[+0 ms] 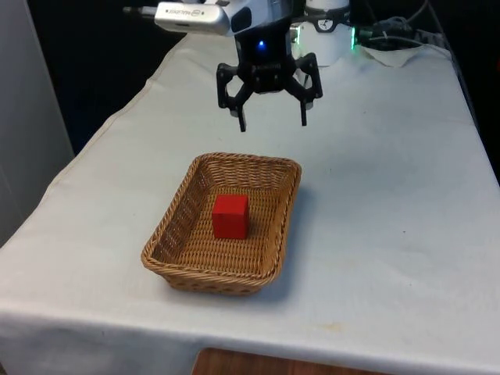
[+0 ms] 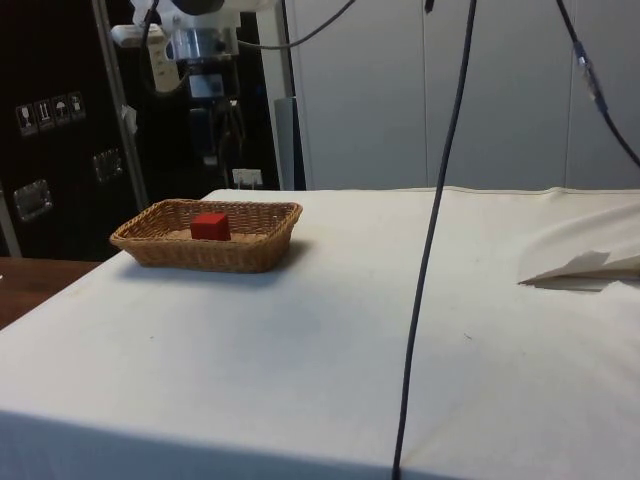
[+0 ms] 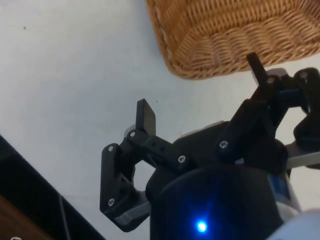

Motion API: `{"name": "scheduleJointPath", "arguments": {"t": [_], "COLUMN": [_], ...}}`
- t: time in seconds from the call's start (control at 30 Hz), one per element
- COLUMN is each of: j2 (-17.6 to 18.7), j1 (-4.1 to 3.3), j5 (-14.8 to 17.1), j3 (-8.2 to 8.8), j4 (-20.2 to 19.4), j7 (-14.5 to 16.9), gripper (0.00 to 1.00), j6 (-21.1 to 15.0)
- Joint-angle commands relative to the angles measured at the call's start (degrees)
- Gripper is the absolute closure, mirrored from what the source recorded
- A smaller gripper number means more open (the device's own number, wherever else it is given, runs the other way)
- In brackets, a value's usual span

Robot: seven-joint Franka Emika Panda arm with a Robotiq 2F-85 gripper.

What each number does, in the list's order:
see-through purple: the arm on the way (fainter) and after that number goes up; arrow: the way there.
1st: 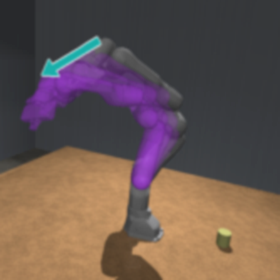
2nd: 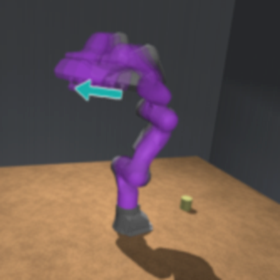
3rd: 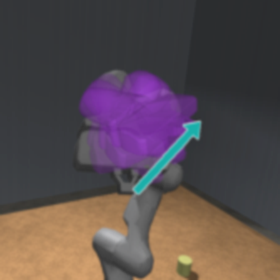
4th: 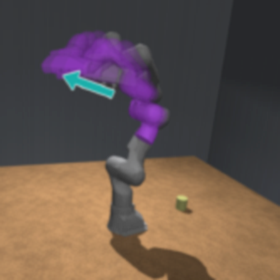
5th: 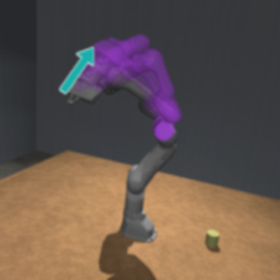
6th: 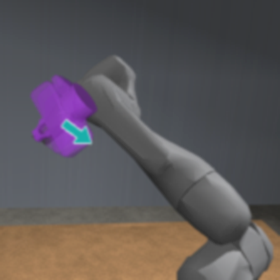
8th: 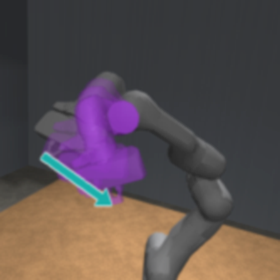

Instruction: Pick up the cube and place it into the basket.

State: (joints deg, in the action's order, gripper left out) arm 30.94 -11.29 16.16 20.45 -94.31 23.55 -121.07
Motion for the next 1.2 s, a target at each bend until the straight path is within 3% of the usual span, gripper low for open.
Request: {"name": "scheduleJointPath", "arguments": {"t": [0.0,0.07,0.1,0.17,0.37,0.4,0.47,0.73,0.97,1.03,1.07,1.17], "j2": [-1.32,-2.58,-1.72,-3.44,-6.25,-5.73,-7.05,-9.51,-12.83,-12.43,-13.46,-14.73], "j1": [-0.34,-0.40,-0.17,-0.52,-0.57,-0.34,-0.63,-0.40,-0.74,-0.40,-0.74,-0.74], "j5": [0.17,0.17,0.00,0.17,0.17,0.00,0.17,0.00,-0.11,0.06,-0.17,-0.40], "j3": [-0.11,-0.46,-0.40,-0.57,-1.43,-1.38,-1.66,-2.69,-3.21,-3.38,-3.32,-3.50], "j4": [-1.89,-3.55,-2.35,-4.70,-8.54,-7.79,-9.68,-12.95,-17.42,-16.79,-18.28,-20.05], "j7": [-0.06,0.00,0.00,0.00,0.00,0.00,0.00,0.06,-0.57,-0.17,-0.86,-1.43], "gripper": [0.00,0.00,0.00,0.00,0.00,0.00,0.00,0.00,0.00,0.00,0.00,0.00], "j6": [-0.92,-0.97,-0.11,-1.03,-1.26,-0.40,-1.32,-0.46,-1.72,-0.69,-1.89,-2.23]}}
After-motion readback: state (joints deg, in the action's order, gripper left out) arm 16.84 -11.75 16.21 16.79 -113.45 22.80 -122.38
